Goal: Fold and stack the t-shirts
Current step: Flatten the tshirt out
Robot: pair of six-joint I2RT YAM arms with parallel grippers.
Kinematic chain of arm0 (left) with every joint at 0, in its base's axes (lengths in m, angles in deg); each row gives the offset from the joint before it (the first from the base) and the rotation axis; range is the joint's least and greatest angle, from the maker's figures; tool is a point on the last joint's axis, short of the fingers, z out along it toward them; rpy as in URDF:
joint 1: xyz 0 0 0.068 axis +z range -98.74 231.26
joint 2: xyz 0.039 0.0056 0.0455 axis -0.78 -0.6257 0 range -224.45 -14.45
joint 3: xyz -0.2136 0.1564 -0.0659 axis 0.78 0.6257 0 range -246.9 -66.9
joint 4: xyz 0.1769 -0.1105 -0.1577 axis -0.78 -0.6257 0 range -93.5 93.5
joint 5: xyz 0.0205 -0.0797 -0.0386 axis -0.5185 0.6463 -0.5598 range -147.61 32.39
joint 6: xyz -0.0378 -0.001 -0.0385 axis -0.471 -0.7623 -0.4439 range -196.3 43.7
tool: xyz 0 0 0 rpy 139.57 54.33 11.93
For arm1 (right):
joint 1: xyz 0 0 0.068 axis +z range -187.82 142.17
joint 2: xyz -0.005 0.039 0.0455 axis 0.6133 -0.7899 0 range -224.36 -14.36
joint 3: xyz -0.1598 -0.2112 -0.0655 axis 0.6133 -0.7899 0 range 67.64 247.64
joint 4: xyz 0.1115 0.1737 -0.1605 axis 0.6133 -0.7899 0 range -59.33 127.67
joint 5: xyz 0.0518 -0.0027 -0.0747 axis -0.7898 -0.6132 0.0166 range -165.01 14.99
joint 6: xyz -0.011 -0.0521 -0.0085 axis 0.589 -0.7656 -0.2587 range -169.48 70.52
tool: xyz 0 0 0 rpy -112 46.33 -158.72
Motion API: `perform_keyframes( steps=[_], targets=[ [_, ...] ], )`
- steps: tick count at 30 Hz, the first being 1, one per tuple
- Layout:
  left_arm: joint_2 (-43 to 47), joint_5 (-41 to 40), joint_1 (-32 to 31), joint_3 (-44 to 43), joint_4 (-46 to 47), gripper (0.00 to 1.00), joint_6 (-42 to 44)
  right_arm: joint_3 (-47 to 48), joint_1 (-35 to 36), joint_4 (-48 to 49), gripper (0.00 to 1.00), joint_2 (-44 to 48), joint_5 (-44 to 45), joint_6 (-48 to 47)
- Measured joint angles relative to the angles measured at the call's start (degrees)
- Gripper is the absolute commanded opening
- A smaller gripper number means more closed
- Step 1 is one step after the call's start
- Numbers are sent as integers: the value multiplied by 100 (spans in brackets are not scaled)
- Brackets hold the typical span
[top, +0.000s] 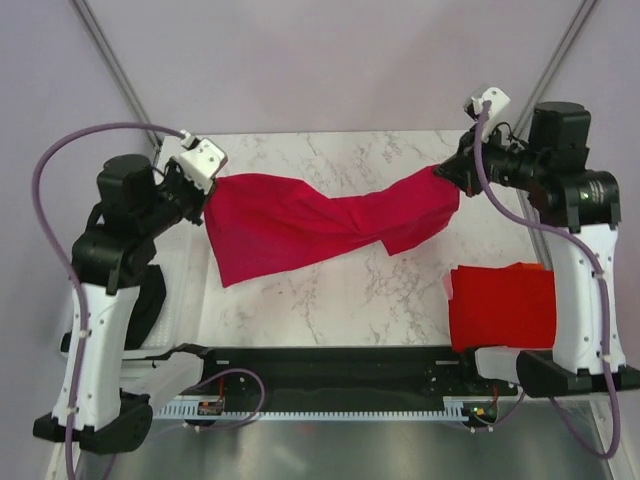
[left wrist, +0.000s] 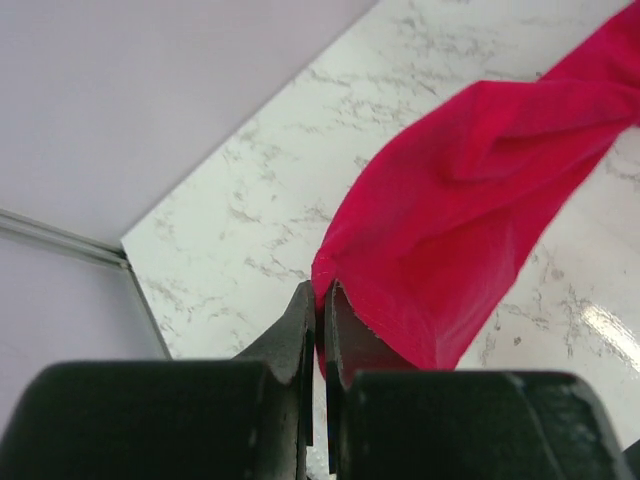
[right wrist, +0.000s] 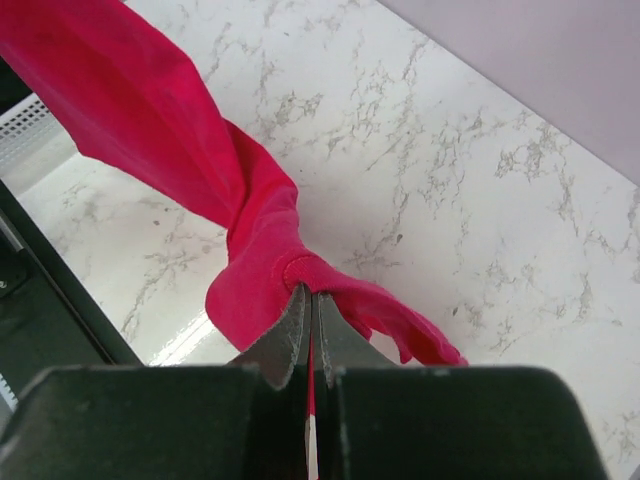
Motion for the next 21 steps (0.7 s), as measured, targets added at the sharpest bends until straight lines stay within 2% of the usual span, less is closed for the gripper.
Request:
perform_keyframes(
  steps=[5,10,15,21],
  targets=[
    [802,96,0,57,26,2,2,-15,0,-133,0,826,4,184],
    [651,238,-4,380,175,3,57,-382,4,-2,0,1029,0,297],
    [-603,345,-4,844,319,4,109,-1154,4,208,0,334,59,208],
    [-2835,391,-2,1110,479,7,120,-1915,4,612,0,-1259,229,4]
  ],
)
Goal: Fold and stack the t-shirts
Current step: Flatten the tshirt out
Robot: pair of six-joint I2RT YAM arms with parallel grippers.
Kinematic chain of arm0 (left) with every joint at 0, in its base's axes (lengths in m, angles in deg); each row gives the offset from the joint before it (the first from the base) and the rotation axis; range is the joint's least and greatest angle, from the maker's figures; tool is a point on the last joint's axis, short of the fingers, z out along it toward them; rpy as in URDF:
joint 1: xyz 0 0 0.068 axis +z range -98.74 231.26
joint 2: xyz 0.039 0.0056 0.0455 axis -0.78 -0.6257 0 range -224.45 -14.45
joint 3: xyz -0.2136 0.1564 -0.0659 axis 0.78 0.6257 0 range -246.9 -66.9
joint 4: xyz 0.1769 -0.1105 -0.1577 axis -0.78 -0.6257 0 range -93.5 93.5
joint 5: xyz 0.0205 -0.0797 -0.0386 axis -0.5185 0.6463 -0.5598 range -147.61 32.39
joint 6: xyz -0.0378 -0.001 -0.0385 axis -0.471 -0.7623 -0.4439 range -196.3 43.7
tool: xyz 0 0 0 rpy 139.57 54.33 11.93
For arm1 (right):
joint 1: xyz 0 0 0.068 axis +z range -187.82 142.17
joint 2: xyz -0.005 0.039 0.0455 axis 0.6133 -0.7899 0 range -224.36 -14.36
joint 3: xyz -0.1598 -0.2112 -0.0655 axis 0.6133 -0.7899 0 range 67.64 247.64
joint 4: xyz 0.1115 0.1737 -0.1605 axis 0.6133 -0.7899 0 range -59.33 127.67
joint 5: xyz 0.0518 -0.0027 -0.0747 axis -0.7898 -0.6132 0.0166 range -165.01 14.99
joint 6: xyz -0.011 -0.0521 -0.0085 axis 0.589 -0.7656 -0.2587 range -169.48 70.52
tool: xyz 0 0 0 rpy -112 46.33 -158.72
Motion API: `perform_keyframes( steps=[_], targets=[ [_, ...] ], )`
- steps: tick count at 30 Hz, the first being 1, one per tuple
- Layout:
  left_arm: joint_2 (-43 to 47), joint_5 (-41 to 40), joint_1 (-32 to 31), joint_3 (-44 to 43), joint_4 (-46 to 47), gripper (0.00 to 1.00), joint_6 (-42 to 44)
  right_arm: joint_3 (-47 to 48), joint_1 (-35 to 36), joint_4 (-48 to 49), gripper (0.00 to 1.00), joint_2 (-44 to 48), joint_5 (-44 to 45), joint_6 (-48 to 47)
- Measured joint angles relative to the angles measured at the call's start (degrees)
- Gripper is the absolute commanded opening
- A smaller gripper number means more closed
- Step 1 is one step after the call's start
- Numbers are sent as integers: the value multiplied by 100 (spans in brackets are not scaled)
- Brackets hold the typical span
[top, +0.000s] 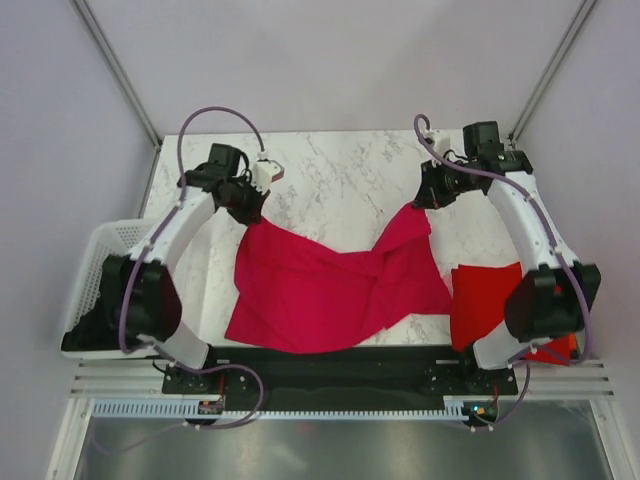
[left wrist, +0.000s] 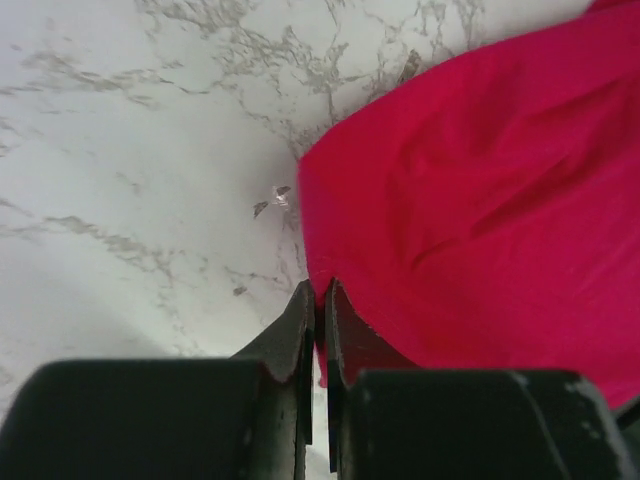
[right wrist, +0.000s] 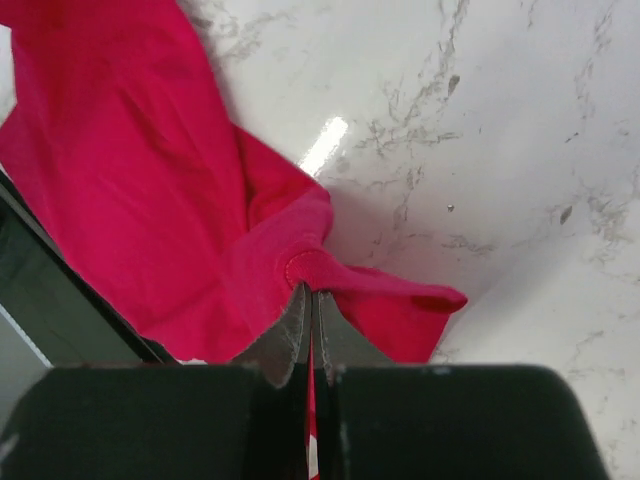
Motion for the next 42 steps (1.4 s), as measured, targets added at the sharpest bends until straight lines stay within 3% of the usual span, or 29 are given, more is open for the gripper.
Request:
perform_keyframes(
  steps=[3,7,11,16,23,27,33,42],
  targets=[
    [-1038,7,20,-203,72,8,-20,39,-4,166,0,-824,37,-52],
    [-2188,-22,109,-920,160,29,-190,743,-28,348,0,-2111,87,-120],
    [-2813,-251,310,-1683,310,31,-503,1659,-50,457,0,-3029,111,-109],
    [-2634,-702,483,-1725,533,42,-772,2129,-61,715,0,-3410,101,-4],
    [-1257,-254,415,-782,68,46,-1021,2122,-63,809,0,-3412,7,66],
    [-778,-179,-2,-350,-254,45,-1019,2065,-66,844,0,-3412,-42,107],
    [-1137,-317,-719,-199,-428,45,-1023,2052,-63,852,0,-3414,-107,164],
    [-1609,-728,-811,-203,-452,46,-1029,1989,-63,881,0,-3412,-212,164]
  ],
)
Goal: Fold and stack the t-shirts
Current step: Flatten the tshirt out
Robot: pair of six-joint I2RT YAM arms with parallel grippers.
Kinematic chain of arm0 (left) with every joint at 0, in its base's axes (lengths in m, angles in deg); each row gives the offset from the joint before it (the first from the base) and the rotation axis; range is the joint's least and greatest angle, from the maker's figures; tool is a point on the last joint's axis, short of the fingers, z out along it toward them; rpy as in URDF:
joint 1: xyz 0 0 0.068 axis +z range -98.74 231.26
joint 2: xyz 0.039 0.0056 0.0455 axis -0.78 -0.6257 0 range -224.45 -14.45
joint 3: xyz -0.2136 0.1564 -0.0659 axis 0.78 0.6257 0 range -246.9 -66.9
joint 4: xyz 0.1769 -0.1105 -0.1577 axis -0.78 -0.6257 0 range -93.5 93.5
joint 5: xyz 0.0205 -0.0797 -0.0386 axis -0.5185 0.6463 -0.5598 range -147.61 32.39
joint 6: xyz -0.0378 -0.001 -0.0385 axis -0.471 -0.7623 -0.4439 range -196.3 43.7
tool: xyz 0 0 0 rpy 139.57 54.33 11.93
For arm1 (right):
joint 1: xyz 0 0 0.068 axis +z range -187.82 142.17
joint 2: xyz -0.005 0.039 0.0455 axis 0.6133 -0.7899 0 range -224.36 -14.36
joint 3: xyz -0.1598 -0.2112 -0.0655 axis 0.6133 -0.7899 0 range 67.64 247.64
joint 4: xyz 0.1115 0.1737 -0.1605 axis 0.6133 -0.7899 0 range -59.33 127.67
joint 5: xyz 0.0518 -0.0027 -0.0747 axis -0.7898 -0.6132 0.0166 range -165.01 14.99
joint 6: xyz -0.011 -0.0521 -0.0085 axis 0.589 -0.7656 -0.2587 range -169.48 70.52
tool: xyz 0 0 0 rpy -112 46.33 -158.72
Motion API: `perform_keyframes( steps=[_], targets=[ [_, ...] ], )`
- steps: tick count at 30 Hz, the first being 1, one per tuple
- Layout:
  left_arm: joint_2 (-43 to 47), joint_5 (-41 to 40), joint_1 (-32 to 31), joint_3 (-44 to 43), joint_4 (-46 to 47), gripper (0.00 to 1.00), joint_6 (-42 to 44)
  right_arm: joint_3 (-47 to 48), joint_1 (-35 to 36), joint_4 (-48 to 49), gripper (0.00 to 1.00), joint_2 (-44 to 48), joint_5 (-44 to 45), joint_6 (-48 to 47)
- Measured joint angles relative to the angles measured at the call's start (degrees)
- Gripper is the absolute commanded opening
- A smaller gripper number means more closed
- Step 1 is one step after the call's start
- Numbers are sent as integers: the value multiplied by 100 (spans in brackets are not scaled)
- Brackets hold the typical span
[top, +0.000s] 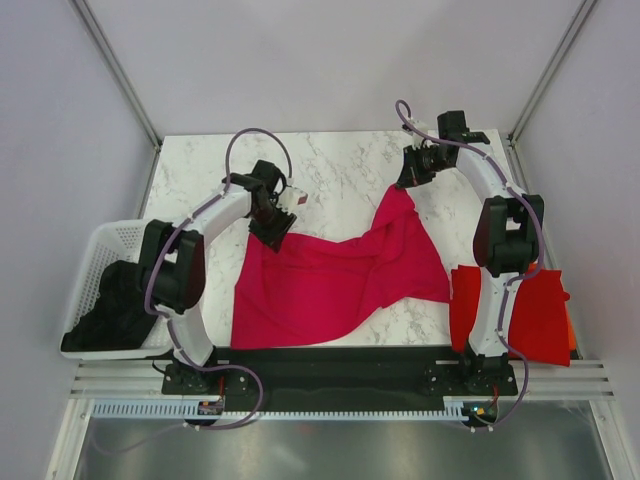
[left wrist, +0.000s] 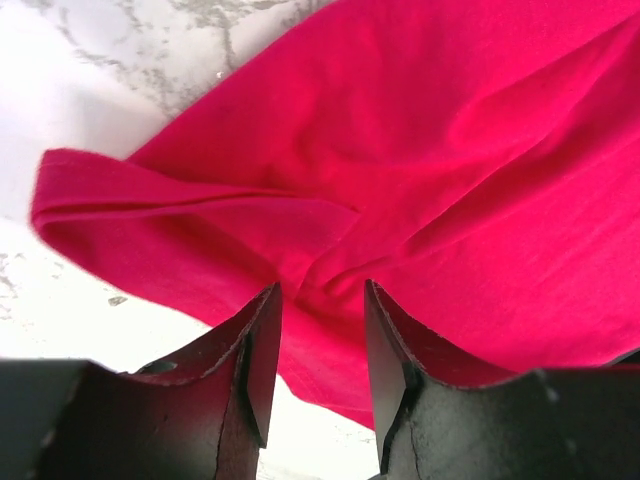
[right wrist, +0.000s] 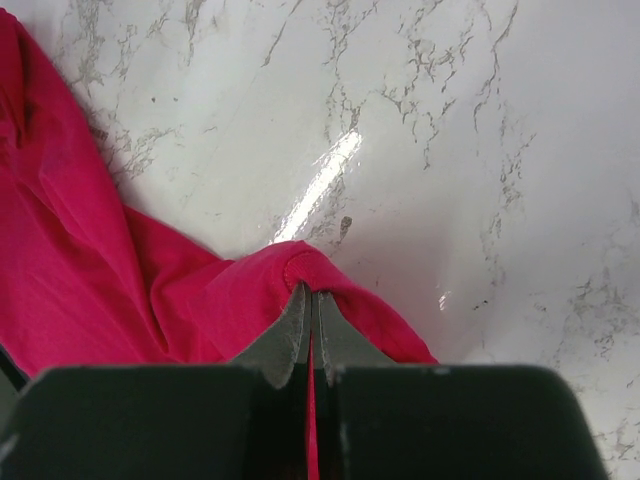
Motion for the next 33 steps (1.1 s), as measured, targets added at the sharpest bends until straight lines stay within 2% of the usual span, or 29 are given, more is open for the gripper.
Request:
perform_keyframes(
  steps=[9,19,32,33],
  targets=[
    [-358,-229,-387,-90,9,48,2,-17,0,7,0,0,-94,0],
    [-691,-533,-409,-273,114,47,2,-17,-9,7,0,0,-129,0],
    [-935,-595,-409,-448,125,31,0,-17,-59,9,0,0,-149,2],
    [-931,-601,-409,-448,127,27,2,-17,-61,9,0,-2,-166,2]
  ],
)
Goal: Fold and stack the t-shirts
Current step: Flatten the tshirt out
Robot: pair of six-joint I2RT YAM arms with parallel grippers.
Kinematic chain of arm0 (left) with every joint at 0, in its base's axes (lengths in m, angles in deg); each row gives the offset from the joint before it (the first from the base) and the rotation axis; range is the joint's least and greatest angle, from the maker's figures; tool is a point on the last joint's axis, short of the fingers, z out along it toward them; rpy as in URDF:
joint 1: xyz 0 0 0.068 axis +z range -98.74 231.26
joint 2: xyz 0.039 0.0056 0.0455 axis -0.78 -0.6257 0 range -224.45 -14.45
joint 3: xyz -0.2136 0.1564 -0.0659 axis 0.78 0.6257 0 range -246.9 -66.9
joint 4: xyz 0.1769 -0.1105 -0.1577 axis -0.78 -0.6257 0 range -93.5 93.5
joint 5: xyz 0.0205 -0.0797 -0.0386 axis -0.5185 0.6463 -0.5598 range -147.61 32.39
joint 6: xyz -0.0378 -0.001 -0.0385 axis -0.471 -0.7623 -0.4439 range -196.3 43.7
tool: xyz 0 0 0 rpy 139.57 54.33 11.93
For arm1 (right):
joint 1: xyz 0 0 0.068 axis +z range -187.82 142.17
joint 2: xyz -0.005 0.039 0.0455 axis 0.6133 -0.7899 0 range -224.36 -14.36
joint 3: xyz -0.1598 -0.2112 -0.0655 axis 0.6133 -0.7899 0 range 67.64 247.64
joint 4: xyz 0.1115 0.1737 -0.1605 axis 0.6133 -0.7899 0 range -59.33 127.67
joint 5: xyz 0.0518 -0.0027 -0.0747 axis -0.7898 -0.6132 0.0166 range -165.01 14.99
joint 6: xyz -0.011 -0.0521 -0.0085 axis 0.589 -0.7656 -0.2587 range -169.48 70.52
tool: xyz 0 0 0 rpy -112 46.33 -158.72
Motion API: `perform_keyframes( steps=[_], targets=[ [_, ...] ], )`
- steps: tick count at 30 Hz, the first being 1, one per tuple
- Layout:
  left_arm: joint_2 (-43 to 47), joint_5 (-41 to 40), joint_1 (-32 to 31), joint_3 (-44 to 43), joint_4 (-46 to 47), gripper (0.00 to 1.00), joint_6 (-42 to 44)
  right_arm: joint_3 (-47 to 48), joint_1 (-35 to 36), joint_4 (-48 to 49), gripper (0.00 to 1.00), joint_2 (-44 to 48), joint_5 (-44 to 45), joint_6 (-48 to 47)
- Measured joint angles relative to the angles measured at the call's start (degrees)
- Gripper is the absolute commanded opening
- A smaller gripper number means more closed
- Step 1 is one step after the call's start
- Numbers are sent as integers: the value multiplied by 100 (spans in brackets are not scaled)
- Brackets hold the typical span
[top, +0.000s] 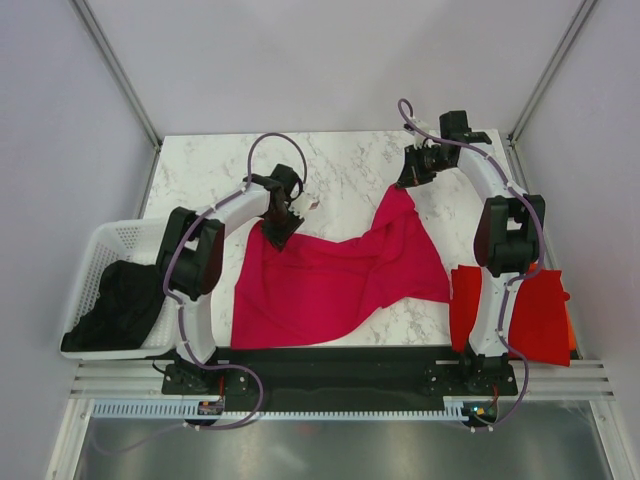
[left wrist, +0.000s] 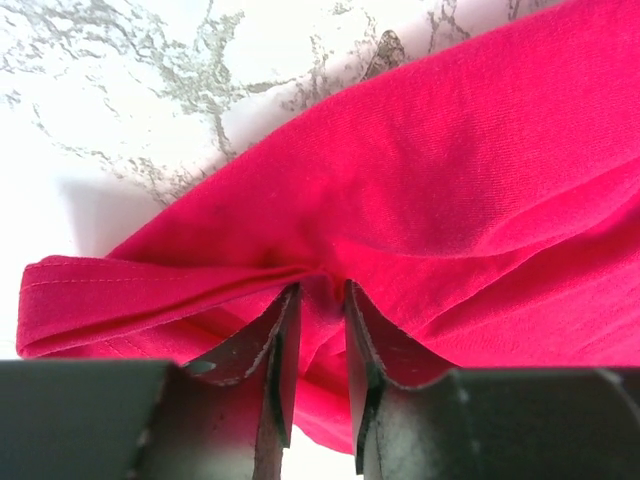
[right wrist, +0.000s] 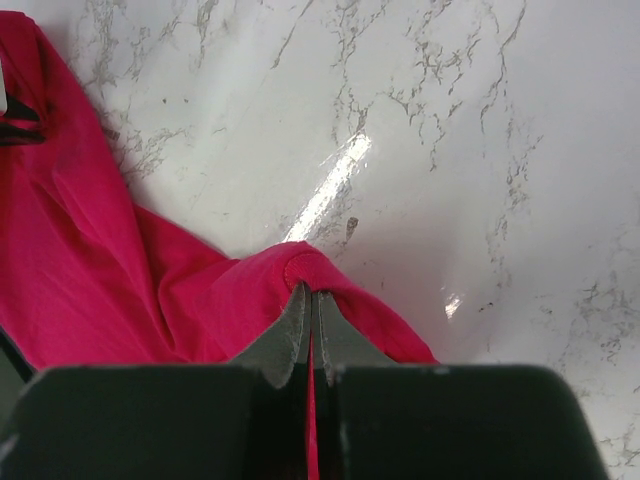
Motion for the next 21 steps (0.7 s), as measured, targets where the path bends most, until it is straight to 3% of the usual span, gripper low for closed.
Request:
perform_keyframes(
  steps=[8,14,17,21],
  targets=[
    [426,-149,4,11,-2,3,-7,0,-4,2,0,-9,-63,26],
    [994,-341,131,42,9,2,17,116,-4,59,1,-212,-59,39],
    [1071,-450,295,98,68,2,46,249,-4,94,16,-404,-59,98],
    [1071,-575,516,245,120,2,81,348,-26,125,29,-553,-24,177]
  ],
)
